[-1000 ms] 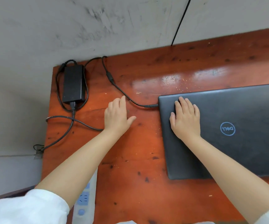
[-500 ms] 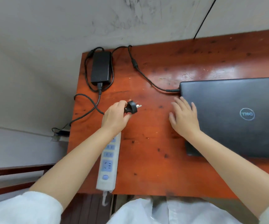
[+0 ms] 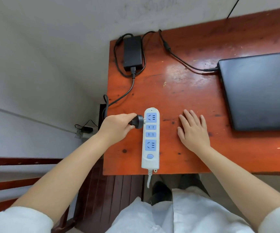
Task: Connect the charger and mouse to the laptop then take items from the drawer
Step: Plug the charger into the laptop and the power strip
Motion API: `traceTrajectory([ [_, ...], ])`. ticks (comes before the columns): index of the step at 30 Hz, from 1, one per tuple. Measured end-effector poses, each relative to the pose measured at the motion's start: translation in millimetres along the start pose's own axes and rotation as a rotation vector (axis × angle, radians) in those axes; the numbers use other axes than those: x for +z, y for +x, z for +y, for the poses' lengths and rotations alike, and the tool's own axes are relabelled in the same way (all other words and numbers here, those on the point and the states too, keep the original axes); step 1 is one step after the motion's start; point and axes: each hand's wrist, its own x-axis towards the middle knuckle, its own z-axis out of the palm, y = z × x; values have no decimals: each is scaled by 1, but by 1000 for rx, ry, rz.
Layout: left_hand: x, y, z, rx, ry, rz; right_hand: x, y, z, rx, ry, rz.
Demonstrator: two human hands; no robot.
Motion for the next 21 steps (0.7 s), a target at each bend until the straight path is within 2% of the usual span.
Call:
traceTrajectory([
  [2,5,3,-1,-47,20,-48,1,0,-2,7,6,13],
  [6,4,19,-1,-34,37,-60,1,-1,-2,15,3,29],
  [13,2,48,2,-69,24,-200,1,-3,-4,25,29,69],
  [21,-8,71,8,-26,123,-346,2,-3,-3,22,32,83],
])
